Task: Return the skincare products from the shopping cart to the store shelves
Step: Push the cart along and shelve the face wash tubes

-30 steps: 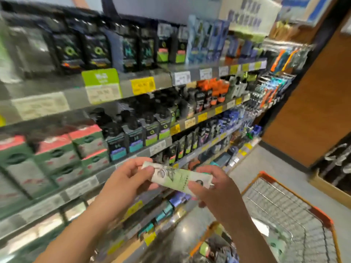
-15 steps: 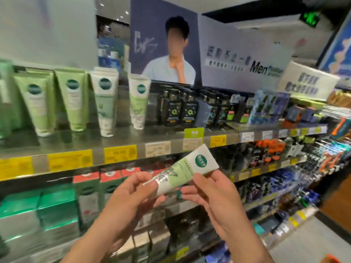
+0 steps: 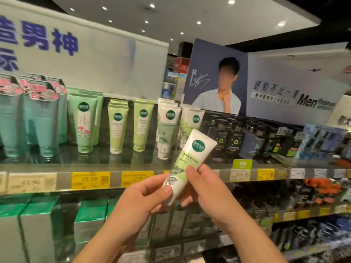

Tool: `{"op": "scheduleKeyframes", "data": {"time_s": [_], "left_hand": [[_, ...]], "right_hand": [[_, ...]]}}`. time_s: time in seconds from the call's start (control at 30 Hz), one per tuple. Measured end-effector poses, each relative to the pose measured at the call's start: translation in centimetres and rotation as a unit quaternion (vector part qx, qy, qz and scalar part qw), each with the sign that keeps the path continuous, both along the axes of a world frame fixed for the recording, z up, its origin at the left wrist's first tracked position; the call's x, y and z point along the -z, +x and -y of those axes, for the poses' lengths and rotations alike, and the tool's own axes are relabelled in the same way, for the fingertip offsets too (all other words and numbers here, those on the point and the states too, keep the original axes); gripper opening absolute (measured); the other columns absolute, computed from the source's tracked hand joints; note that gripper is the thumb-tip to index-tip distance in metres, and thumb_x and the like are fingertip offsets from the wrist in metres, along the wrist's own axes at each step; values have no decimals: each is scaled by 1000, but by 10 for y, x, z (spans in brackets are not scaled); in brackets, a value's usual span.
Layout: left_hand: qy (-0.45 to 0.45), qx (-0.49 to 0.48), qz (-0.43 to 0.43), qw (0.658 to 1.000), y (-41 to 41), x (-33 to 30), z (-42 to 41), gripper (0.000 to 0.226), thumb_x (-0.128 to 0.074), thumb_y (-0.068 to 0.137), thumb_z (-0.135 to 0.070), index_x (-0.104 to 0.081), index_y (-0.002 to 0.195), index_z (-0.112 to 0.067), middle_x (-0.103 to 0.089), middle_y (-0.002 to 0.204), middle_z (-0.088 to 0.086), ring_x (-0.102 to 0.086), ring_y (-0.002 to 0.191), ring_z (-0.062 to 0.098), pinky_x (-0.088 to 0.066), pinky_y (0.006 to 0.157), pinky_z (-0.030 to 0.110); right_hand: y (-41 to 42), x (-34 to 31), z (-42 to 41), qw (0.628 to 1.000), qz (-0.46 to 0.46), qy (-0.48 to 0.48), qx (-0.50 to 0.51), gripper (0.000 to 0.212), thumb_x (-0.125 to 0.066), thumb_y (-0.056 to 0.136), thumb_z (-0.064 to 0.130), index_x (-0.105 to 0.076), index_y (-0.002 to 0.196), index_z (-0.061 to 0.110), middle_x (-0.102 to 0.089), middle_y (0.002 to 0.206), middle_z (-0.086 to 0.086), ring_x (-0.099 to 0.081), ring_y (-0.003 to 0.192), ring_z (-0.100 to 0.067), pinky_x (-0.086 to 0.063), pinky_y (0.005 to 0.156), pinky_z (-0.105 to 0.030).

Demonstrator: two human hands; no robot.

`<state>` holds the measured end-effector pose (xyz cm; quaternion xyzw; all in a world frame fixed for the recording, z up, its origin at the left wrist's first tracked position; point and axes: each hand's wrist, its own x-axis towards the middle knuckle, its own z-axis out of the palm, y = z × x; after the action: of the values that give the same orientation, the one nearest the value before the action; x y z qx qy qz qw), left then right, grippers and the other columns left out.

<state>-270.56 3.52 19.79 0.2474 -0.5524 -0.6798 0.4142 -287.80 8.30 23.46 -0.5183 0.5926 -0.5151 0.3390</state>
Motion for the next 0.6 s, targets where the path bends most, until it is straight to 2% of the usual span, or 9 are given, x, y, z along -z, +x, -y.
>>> {"op": "scheduleKeyframes", "data": {"time_s": [0.1,0.17,0.23,0.3,0.37,0.43,0.5,0.6], "left_hand": [[-11,-16,-5,1000,3,-5,8,46,-87,76,-35,-77,120,-27,-78,110,8,-69,88,16,-51,81,34],[-11,-17,-19,1000,1,-7,12,50,-88,76,-27,-74,123,-20,-78,110,9,-71,90,18,-55,85,36],[-16,-26,-24,999,-2,-10,14,51,-82,72,-25,-72,122,-18,-79,109,7,-74,93,20,-57,91,40],[-27,-33,-24,999,-5,-13,15,46,-78,75,-21,-71,121,-18,-79,108,5,-75,93,19,-59,84,32],[-42,-30,-23,998,-9,-12,17,44,-80,76,-17,-71,119,-18,-79,108,6,-75,97,22,-60,78,27],[-57,-37,-9,998,-15,-12,18,46,-91,72,-16,-73,114,-23,-78,107,6,-75,97,26,-62,78,35],[-76,-52,8,996,-23,-12,20,41,-88,75,-8,-73,110,-25,-78,104,6,-74,92,25,-63,75,41],[-134,-72,43,987,-33,-16,22,39,-77,84,2,-69,112,-23,-78,98,0,-73,87,17,-61,73,33]], "right_hand": [[9,-4,5,999,-25,16,-13,25,-53,105,43,-60,117,23,-77,98,-6,-71,75,-21,-59,70,-40],[11,-7,5,998,-49,33,-22,22,-51,106,41,-59,119,26,-76,97,-1,-71,75,-18,-60,71,-35],[11,-11,4,997,-64,39,-19,20,-52,106,42,-59,120,30,-76,102,3,-73,79,-20,-63,77,-40],[9,-12,5,997,-71,39,-13,22,-58,103,45,-59,120,33,-76,107,7,-75,88,-22,-63,84,-50],[7,-13,5,996,-84,41,-6,35,-66,92,57,-59,120,36,-76,110,10,-75,96,-18,-62,87,-50],[6,-12,6,996,-78,33,13,56,-72,74,70,-59,118,38,-76,111,9,-74,100,-13,-61,89,-49],[6,-11,10,997,-64,20,47,60,-79,68,66,-59,115,36,-76,109,8,-74,100,-11,-62,90,-47],[5,-14,15,992,-82,5,99,42,-80,81,48,-58,113,32,-74,105,8,-73,94,-6,-63,85,-40]]}}
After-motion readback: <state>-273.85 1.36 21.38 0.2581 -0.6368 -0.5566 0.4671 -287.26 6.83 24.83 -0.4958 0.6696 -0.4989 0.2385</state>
